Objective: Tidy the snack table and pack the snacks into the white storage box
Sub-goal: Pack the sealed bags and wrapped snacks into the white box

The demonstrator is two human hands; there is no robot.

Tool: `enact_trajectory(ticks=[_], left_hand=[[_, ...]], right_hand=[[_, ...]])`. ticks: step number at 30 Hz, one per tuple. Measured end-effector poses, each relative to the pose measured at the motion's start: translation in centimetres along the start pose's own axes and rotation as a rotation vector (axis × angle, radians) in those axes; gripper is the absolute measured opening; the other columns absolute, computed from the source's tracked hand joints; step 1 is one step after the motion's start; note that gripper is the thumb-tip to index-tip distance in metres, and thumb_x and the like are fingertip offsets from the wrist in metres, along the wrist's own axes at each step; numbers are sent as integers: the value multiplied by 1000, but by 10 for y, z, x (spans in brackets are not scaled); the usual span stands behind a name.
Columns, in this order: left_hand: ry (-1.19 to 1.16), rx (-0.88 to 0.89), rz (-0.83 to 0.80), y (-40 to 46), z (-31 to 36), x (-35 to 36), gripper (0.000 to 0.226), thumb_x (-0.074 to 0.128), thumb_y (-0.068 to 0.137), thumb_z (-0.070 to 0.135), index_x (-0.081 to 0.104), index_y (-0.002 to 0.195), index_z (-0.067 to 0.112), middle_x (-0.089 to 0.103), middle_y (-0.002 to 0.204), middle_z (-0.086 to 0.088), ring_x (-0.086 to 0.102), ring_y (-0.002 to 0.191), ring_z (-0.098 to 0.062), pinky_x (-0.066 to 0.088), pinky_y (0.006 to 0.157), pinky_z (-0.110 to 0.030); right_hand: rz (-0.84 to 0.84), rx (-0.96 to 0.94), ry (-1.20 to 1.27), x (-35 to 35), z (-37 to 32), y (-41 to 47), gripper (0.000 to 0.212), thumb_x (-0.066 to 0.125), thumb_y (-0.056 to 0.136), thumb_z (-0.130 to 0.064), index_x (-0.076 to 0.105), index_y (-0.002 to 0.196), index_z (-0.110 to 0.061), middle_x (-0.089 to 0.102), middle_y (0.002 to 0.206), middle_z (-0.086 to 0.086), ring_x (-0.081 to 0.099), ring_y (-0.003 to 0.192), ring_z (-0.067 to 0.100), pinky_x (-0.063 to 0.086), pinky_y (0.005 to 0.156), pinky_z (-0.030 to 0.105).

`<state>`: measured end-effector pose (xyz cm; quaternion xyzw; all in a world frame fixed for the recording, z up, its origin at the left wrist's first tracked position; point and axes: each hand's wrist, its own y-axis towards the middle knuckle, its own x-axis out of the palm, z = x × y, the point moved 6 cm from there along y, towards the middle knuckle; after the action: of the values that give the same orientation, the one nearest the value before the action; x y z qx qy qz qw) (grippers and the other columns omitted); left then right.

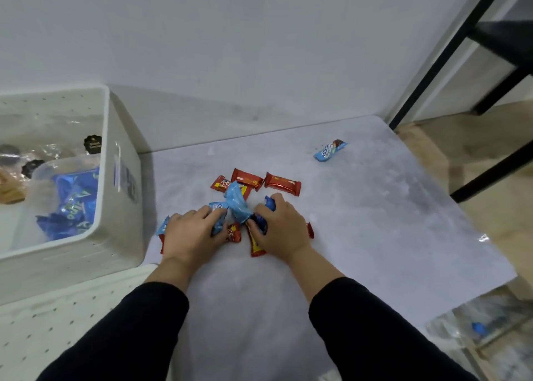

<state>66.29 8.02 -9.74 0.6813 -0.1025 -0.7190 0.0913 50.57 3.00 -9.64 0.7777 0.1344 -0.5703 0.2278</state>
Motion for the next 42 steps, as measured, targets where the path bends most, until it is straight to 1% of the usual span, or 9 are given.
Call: enact_trajectory(ticks=[4, 9, 13, 16, 19, 23, 30, 37, 42], left_hand=[[-42, -79, -64, 7, 0, 3, 21, 59, 85, 38, 69, 95, 23, 69, 78, 1, 64, 63, -26, 43, 58, -31], [-102, -191, -63, 11, 7, -10, 25, 52, 90, 42, 67, 104, 27, 69, 85, 3, 65, 75, -24, 41, 64, -31], [-163, -156, 34, 27, 18, -48, 24, 56, 88, 39, 67, 103, 25, 69, 85, 2, 65, 73, -26, 41, 63, -31], [-160, -138, 100, 43, 21, -89, 26, 53, 89, 40, 66, 105, 24, 69, 89, 1, 66, 76, -25, 49, 65, -34], [-174, -147, 217, 54, 13, -137, 37, 41, 84, 44, 67, 99, 23, 69, 83, 0, 66, 72, -27, 52, 62, -38], [-135, -179, 327, 53, -22, -196, 28, 49, 85, 38, 68, 97, 22, 69, 81, -1, 65, 69, -26, 51, 57, -36], [8, -395, 303, -2, -142, -265, 24, 49, 90, 39, 65, 101, 25, 68, 87, 2, 63, 75, -21, 46, 60, -29], [0, -587, 191, -72, -259, -268, 23, 49, 89, 41, 62, 102, 28, 67, 89, 3, 60, 77, -19, 48, 65, -29], [-231, -720, 72, -107, -333, -221, 33, 46, 88, 52, 63, 102, 28, 68, 89, -1, 62, 80, -22, 54, 75, -36]], right_hand=[[-40, 99, 82, -3, 8, 6, 19, 56, 86, -34, 62, 93, -17, 53, 95, 9, 47, 71, 19, 39, 56, 24], [-34, 137, 162, -10, 15, 4, 9, 63, 78, -22, 63, 79, -13, 55, 87, 13, 49, 61, 25, 36, 54, 25], [-82, 258, 218, -40, 21, 18, 16, 51, 89, -30, 61, 96, -19, 47, 104, 6, 52, 81, 24, 45, 69, 28], [22, 220, 245, -82, 12, 38, 16, 52, 87, -30, 62, 95, -20, 50, 105, 7, 56, 84, 29, 43, 67, 27], [98, 148, 276, -120, -10, 60, 14, 54, 86, -29, 63, 92, -21, 50, 104, 7, 56, 83, 30, 42, 66, 27], [150, 29, 280, -158, -62, 87, 16, 53, 88, -31, 62, 97, -21, 50, 109, 6, 56, 85, 28, 41, 69, 26], [165, -209, 308, -179, -209, 119, 17, 52, 89, -34, 62, 96, -22, 50, 108, 4, 57, 83, 25, 46, 67, 27], [-25, -338, 324, -113, -349, 121, 21, 50, 88, -38, 62, 101, -25, 49, 110, 3, 56, 90, 24, 50, 73, 31], [-242, -297, 303, -38, -411, 127, 18, 51, 87, -40, 61, 97, -28, 49, 109, 3, 56, 96, 26, 49, 78, 34]])
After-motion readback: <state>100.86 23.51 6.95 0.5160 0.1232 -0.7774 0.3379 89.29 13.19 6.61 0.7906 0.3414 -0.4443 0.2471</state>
